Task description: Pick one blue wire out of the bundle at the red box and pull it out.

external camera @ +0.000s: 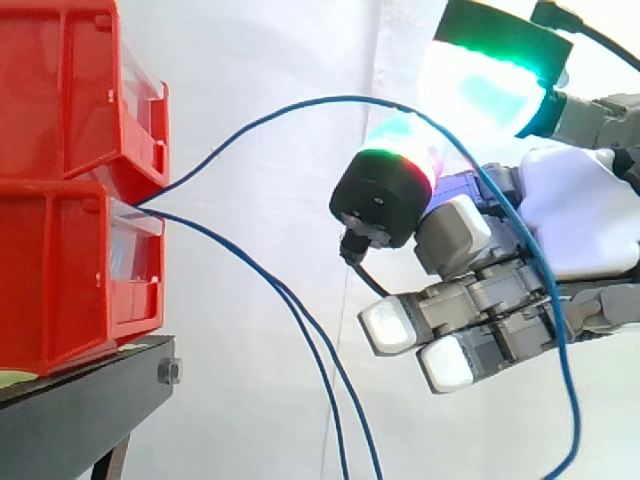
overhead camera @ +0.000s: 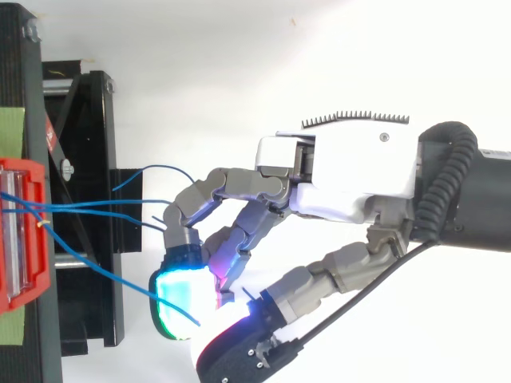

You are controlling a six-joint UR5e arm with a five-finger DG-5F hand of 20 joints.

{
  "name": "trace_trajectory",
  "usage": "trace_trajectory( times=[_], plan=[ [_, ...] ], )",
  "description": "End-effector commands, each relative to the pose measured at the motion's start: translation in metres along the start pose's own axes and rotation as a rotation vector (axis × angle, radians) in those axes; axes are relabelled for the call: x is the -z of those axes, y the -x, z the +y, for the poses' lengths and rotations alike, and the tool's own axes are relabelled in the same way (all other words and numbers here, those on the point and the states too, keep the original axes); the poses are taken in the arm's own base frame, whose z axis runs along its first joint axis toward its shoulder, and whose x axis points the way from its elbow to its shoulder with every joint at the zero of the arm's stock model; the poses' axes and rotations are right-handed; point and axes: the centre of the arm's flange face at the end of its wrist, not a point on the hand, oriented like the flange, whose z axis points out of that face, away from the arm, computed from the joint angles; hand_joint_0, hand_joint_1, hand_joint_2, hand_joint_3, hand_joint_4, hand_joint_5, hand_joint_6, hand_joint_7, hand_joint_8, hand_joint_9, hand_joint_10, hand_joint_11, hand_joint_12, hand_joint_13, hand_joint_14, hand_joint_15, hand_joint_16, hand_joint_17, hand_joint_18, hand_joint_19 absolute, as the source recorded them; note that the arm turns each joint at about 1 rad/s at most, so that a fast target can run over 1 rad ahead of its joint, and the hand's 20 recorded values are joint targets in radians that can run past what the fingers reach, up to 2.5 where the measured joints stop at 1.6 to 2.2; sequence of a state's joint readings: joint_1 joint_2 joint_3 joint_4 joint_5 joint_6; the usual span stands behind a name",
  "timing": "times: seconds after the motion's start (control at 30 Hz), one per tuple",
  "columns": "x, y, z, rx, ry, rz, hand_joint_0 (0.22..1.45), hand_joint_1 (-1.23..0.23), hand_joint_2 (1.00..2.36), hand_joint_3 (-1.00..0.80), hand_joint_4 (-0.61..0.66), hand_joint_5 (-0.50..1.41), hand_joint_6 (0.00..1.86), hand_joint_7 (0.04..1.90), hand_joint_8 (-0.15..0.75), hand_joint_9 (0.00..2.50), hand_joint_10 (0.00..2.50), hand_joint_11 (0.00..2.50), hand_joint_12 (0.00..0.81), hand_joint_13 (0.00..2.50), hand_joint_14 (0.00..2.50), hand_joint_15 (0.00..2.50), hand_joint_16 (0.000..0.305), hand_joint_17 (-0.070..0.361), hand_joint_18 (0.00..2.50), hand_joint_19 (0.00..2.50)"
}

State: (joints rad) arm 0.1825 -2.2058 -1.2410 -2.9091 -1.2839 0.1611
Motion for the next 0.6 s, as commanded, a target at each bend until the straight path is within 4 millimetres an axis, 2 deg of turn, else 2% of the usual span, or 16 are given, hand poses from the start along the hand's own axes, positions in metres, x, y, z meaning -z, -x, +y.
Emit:
trace_trajectory(
  times=[0.0, 0.23, 0.33, 0.37, 0.57],
  plan=[
    [0.0001, 0.0, -0.0001, 0.0, -0.001, 0.0, 0.67, -0.9, 1.01, -0.28, 0.11, -0.13, 0.93, 1.2, 0.365, 0.98, 0.01, 0.8, 0.443, 0.7, 0.01, 0.36, 0.053, 0.119, 0.69, 0.41],
    [0.0001, 0.0, -0.0001, 0.0, -0.001, 0.0, 0.66, -0.89, 1.02, -0.26, 0.11, -0.12, 0.93, 1.19, 0.372, 0.99, 0.02, 0.78, 0.443, 0.7, 0.01, 0.37, 0.053, 0.119, 0.68, 0.43],
    [0.0001, 0.0, -0.0001, 0.0, -0.001, 0.0, 0.6, -0.83, 1.01, -0.3, 0.15, -0.13, 0.93, 1.1, 0.362, 1.01, 0.02, 0.78, 0.441, 0.69, 0.01, 0.38, 0.053, 0.12, 0.64, 0.45],
    [-0.0001, 0.0, 0.0, 0.0, 0.001, 0.0, 0.58, -0.77, 1.01, -0.32, 0.18, -0.13, 0.92, 1.07, 0.371, 1.01, 0.02, 0.78, 0.445, 0.69, 0.01, 0.38, 0.054, 0.121, 0.64, 0.46],
    [-0.0001, 0.0, 0.0, 0.001, 0.001, 0.0, 0.57, -0.73, 1.01, -0.34, 0.21, -0.12, 0.9, 1.1, 0.38, 1.02, 0.02, 0.77, 0.449, 0.68, 0.01, 0.38, 0.054, 0.122, 0.62, 0.47]
  ],
)
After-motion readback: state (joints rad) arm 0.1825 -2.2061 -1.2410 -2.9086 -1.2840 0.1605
